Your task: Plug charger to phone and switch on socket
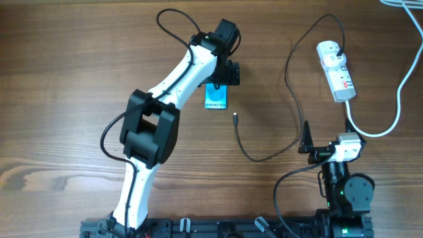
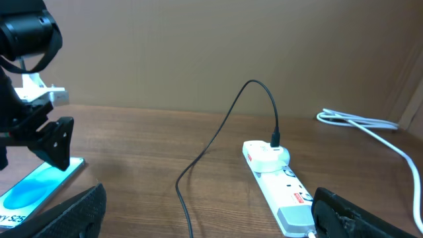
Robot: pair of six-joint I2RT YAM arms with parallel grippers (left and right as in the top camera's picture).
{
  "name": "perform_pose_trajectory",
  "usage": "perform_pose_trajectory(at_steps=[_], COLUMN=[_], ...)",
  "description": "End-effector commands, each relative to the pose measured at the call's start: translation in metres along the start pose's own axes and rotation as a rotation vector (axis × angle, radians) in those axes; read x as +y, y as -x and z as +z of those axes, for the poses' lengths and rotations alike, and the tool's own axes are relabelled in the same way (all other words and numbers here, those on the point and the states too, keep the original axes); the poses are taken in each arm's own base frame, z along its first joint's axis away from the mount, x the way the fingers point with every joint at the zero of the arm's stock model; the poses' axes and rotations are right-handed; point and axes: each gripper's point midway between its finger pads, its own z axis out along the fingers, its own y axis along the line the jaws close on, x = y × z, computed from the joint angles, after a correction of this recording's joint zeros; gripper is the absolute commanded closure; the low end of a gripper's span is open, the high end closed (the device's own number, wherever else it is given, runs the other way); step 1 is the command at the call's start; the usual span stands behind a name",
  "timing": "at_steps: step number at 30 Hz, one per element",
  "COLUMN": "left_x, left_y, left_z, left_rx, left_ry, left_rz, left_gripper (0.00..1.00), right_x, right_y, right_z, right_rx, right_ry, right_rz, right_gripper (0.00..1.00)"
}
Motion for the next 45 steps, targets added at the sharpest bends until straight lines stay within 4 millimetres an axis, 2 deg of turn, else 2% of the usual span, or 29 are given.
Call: perform_pose_trajectory(at_steps=[1,5,13,22,35,45], left_x=[0.005,0.007,0.007,0.014,0.003,0.003], left_y=[-0.006,-0.009,-0.012,-0.025,-0.027,-0.028], left_z=[0.019,0.029,0.034,0.055,0.055,0.055], left_rx=[0.033,0.051,0.062,0.124,0.137,0.138], left_ry=[0.028,0.037,0.042,0.072,0.012,0.012], left_rz=[0.070,0.069,0.090,0.089,0.084,0.084], left_gripper=[0.00,0.00,0.00,0.00,0.00,0.09], right_x=[0.001,0.001,0.001,0.001,0.001,0.001], right_y=[0.001,0.001,0.001,0.001,0.001,0.001], right_z=[0.000,0.000,0.000,0.000,0.000,0.000], right_rx=[-0.004,-0.004,-0.004,-0.004,-0.004,-0.004], right_ry=[0.002,0.002,0.002,0.002,0.002,0.002], right_rz=[-0.017,-0.017,-0.017,-0.017,-0.017,-0.017], right_gripper=[0.00,0.00,0.00,0.00,0.00,0.00])
